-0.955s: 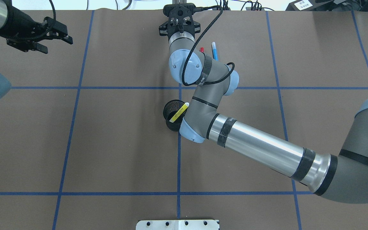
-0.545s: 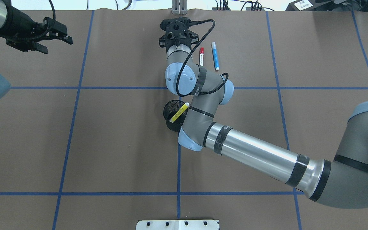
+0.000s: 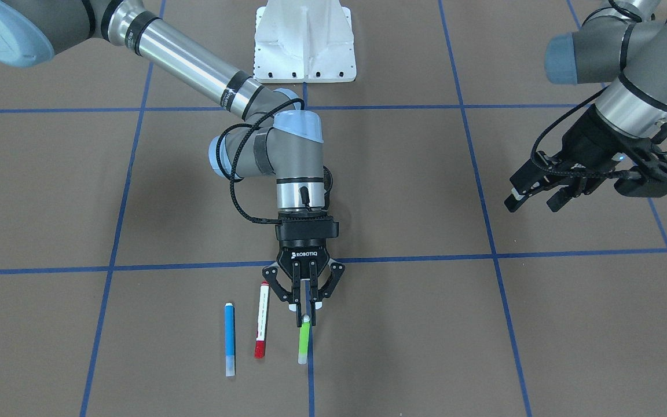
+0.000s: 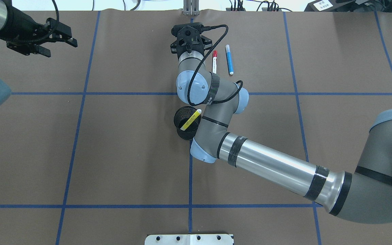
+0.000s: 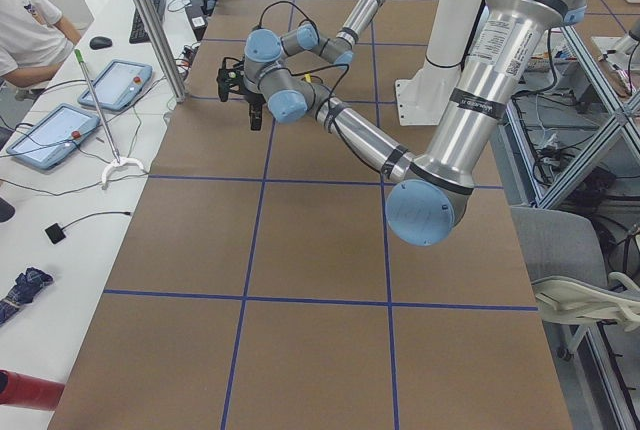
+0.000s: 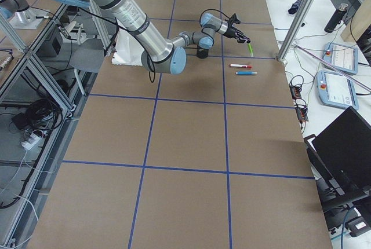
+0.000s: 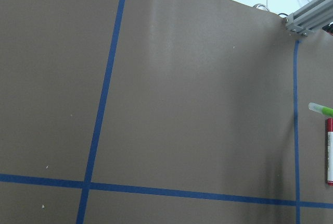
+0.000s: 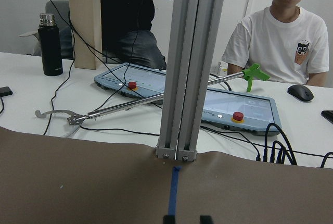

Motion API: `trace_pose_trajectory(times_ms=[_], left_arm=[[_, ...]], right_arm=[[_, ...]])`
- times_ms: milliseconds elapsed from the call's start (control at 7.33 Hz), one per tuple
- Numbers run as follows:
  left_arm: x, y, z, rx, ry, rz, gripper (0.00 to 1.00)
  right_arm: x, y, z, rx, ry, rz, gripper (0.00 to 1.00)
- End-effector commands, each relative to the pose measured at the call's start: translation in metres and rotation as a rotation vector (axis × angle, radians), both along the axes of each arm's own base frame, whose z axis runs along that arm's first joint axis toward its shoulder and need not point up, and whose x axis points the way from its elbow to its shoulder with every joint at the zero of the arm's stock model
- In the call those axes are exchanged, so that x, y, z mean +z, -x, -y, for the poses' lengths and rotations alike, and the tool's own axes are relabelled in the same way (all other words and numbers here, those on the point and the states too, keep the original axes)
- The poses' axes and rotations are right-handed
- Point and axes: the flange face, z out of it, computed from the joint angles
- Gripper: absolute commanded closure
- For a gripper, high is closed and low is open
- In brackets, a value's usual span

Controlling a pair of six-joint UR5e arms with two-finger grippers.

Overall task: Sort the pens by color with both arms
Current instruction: 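Place the green highlighter beside the red marker with the right gripper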

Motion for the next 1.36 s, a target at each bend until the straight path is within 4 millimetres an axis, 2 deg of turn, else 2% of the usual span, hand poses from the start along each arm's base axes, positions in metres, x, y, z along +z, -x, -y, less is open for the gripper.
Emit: trace_pose_trajectory(times_ms=[0, 136, 273, 409, 682, 818, 955, 1091, 1227], left_arm=[[-0.001, 0.0, 0.0, -0.001, -0.001, -0.001, 0.01], [-0.002, 0.0, 0.0, -0.001, -0.002, -0.002, 0.01], [-0.002, 0.0, 0.0, -0.001, -0.002, -0.002, 0.01], [-0.002, 0.0, 0.0, -0.003, -0.001, -0.001, 0.01], [-0.004, -0.004, 0.0, -0.016, 0.039, -0.015, 0.01], [-0.012, -0.006, 0.0, -0.038, 0.08, -0.037, 0.01], [-0.023, -0.017, -0.002, -0.048, 0.115, -0.061, 0.01], [-0.033, -0.034, -0.005, -0.041, 0.155, -0.06, 0.01], [-0.057, -0.047, -0.003, -0.032, 0.194, -0.032, 0.01]], right_arm=[[0.004, -0.001, -0.008, -0.005, -0.007, 0.005, 0.42], [0.014, -0.01, -0.024, -0.012, -0.02, 0.02, 0.01], [0.023, -0.016, -0.041, -0.038, -0.036, 0.005, 0.0], [0.013, -0.015, -0.06, -0.069, -0.066, -0.007, 0.0], [0.01, -0.048, -0.085, -0.123, -0.09, 0.058, 0.0], [0.015, -0.055, -0.089, -0.195, -0.068, 0.082, 0.0], [0.037, -0.082, -0.082, -0.259, -0.036, 0.098, 0.0], [0.066, -0.124, -0.075, -0.328, 0.003, 0.112, 0.0], [0.085, -0.159, -0.071, -0.377, 0.032, 0.125, 0.0]])
